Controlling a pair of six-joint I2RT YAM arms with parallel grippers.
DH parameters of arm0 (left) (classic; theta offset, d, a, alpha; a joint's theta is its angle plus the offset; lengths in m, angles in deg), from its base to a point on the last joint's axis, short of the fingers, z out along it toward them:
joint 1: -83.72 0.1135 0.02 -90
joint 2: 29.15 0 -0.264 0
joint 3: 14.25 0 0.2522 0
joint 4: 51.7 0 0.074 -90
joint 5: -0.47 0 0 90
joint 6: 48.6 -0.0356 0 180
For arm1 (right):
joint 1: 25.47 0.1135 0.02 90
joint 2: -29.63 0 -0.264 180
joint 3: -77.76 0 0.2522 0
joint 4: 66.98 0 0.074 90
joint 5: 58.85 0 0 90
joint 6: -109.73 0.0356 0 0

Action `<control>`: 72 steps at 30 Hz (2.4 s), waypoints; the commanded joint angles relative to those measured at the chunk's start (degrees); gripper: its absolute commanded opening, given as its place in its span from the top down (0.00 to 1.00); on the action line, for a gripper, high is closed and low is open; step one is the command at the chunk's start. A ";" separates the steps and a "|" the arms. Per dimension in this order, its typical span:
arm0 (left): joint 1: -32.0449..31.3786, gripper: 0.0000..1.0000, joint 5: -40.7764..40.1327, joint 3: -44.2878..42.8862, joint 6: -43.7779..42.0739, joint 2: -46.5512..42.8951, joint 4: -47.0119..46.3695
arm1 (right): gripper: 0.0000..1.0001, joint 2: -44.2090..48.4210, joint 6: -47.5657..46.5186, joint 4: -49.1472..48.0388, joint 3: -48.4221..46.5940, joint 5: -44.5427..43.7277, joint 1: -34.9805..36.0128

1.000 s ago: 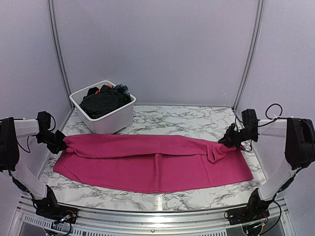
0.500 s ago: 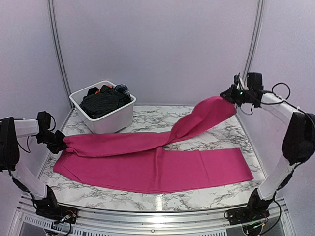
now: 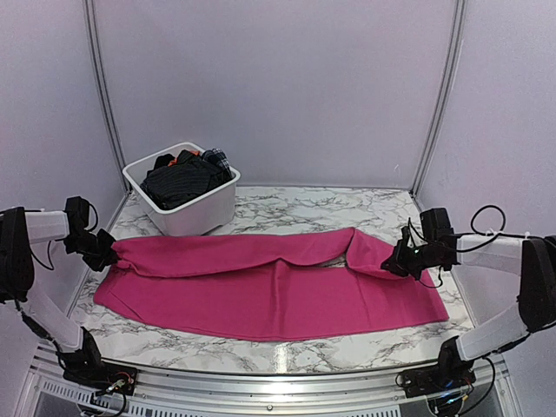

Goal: Fold and stack the mixed laundry pile
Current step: Fold the flattened trousers at the center of the board.

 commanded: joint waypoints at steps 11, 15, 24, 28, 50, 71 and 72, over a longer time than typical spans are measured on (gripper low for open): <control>0.48 1.00 0.06 1.27 -0.38 1.19 -1.80 | 1.00 -18.09 -0.48 4.37 -6.06 -7.30 -0.32; 0.57 1.00 -0.86 1.33 -0.83 0.89 -1.65 | 1.00 -17.31 -0.27 6.88 -5.28 -10.28 -5.86; 2.45 1.00 -0.75 0.41 -2.34 1.94 -0.46 | 1.00 -12.14 -2.99 10.02 -3.82 -11.98 -16.36; 2.34 1.00 3.22 -3.18 -5.25 2.44 -0.57 | 1.00 -10.58 -2.51 6.56 -7.19 -5.36 -16.29; 13.19 1.00 8.48 -3.92 -10.00 -14.62 17.88 | 1.00 12.80 0.63 19.72 -9.72 -14.78 -34.87; 19.89 0.73 -3.39 7.85 -16.22 -23.13 28.78 | 0.95 14.21 -1.00 20.57 -5.58 -16.46 -36.16; 19.84 0.63 -3.85 7.88 -16.05 -23.67 28.74 | 0.84 14.80 -0.96 20.31 -4.81 -15.47 -36.15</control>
